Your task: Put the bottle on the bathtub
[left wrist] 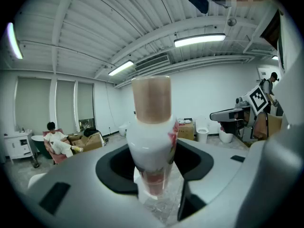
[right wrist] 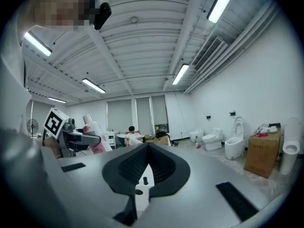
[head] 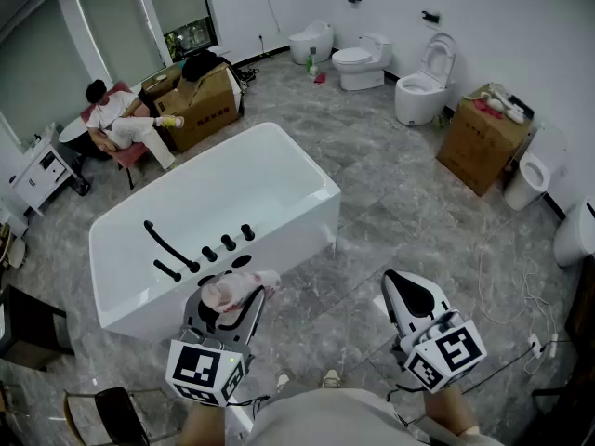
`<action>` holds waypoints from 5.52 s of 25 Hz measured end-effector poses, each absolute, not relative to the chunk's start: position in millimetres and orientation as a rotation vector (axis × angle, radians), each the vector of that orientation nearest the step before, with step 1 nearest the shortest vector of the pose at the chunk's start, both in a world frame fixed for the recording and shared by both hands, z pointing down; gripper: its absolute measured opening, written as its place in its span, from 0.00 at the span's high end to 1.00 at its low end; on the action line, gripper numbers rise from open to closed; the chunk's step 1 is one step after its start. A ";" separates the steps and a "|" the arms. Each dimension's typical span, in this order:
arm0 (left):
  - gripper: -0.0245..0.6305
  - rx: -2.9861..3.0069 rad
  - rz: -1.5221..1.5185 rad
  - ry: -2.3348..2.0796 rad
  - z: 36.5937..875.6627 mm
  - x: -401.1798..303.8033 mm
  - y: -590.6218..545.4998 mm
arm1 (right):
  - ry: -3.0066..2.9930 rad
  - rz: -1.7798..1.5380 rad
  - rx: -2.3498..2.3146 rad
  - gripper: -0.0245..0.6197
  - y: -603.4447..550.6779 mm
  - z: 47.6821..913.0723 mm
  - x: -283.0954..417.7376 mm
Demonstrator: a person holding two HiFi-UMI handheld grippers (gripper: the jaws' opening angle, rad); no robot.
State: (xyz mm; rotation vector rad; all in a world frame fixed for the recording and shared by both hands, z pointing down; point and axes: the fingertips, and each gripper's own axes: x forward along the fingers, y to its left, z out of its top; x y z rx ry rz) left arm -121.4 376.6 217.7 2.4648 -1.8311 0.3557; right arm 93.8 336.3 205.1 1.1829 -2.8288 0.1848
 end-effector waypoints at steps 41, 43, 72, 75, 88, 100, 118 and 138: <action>0.60 2.521 0.418 -1.600 296.9 -114.3 55.8 | -2.618 0.270 1.245 0.92 53.5 267.7 106.4; 0.60 2.529 0.433 -1.564 306.9 -116.8 18.2 | -2.586 0.279 1.253 0.92 17.2 274.9 104.3; 0.60 2.525 0.585 -1.448 457.1 -74.1 -251.1 | -2.502 0.379 1.013 0.92 -232.9 427.5 90.3; 0.60 2.523 0.600 -1.448 474.3 -66.7 -263.5 | -2.515 0.360 0.964 0.92 -242.3 444.5 85.3; 0.60 2.581 0.654 -1.332 585.4 -42.8 -295.0 | -2.467 0.495 0.926 0.92 -259.3 535.3 76.7; 0.60 2.528 0.745 -1.241 702.7 -28.2 -293.6 | -2.385 0.662 0.915 0.92 -239.7 616.4 79.1; 0.55 2.430 0.809 -1.271 754.6 -26.6 -286.8 | -2.322 0.727 0.967 0.92 -227.0 640.7 78.3; 0.56 2.526 0.660 -1.458 540.1 -62.2 -248.1 | -2.577 0.483 1.022 0.92 -228.5 411.0 71.8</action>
